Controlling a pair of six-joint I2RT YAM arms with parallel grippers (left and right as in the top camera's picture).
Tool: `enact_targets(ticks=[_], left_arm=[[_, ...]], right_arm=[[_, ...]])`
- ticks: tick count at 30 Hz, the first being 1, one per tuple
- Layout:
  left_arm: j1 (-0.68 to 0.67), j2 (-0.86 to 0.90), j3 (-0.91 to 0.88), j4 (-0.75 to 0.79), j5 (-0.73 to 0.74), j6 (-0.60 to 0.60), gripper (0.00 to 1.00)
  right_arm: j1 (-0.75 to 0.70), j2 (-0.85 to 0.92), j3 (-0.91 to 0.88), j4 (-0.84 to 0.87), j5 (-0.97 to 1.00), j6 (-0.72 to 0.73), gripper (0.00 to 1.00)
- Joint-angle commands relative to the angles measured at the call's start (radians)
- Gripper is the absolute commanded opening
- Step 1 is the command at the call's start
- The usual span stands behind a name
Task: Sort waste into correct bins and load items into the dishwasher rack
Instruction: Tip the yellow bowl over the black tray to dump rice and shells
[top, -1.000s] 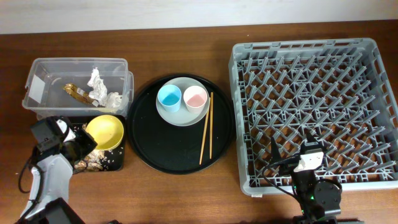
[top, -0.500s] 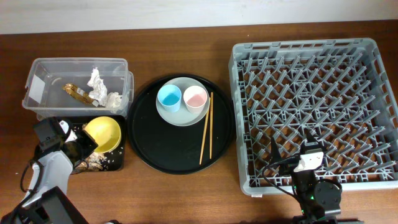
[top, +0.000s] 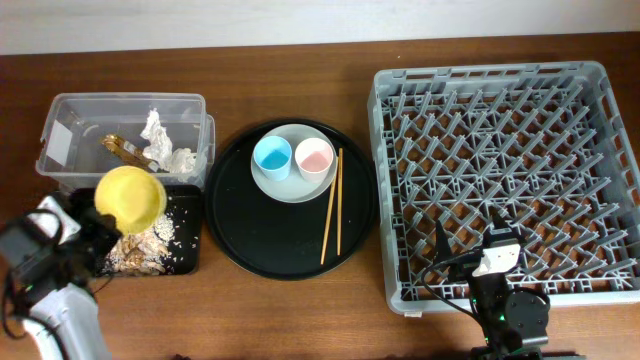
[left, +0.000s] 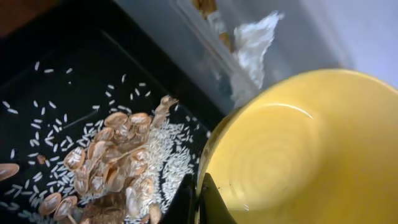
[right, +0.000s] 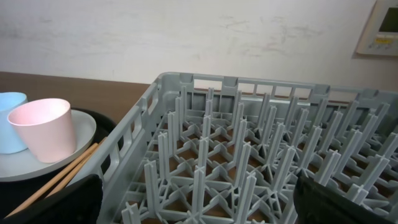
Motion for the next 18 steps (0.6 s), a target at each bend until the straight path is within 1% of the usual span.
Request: enact_targets(ticks=[1,2,4,6,9,10,12,14,16,18], left_arm=[[0.151,-0.006,0.021,0.039,0.343,-0.007,0.0],[0.193,-0.006,0.021,0.069,0.409,-0.008,0.0],[0.215,-0.006,0.021,0.092,0.422,-0.008,0.0],[0.215,-0.006,0.021,0.134,0.451,-0.008,0.0],[0.215,-0.006,0.021,0.301,0.652,-0.008,0.0],[0.215,-0.006,0.021,0.323,0.684,-0.008,0.0],[0.215,-0.006,0.021,0.329,0.696,-0.008,0.0],[0.214,-0.006,0.021,0.378,0.766,-0.008,0.0],[0.214,-0.006,0.021,0.457,0.872,-0.008,0.0],[0.211,-0.006,0.021,0.48,0.895,-0.008,0.0]], right_arm=[[-0.007,-0.006,-0.007,-0.001,-0.002,0.001,0.98],[-0.007,-0.006,-0.007,-0.001,-0.002,0.001,0.98],[-0.007,-0.006,-0.007,-0.001,-0.002,0.001,0.98],[-0.007,-0.006,-0.007,-0.001,-0.002,0.001,0.99],[-0.007,-0.006,-0.007,-0.001,-0.002,0.001,0.99],[-0.007,-0.006,-0.007,-0.001,-0.002,0.001,0.98],[-0.007,-0.006,-0.007,-0.001,-0.002,0.001,0.99],[-0.007,-0.006,-0.007,-0.001,-0.002,0.001,0.98],[-0.007,-0.006,-0.007,-0.001,-0.002,0.001,0.98],[-0.007,-0.006,-0.007,-0.001,-0.002,0.001,0.98]])
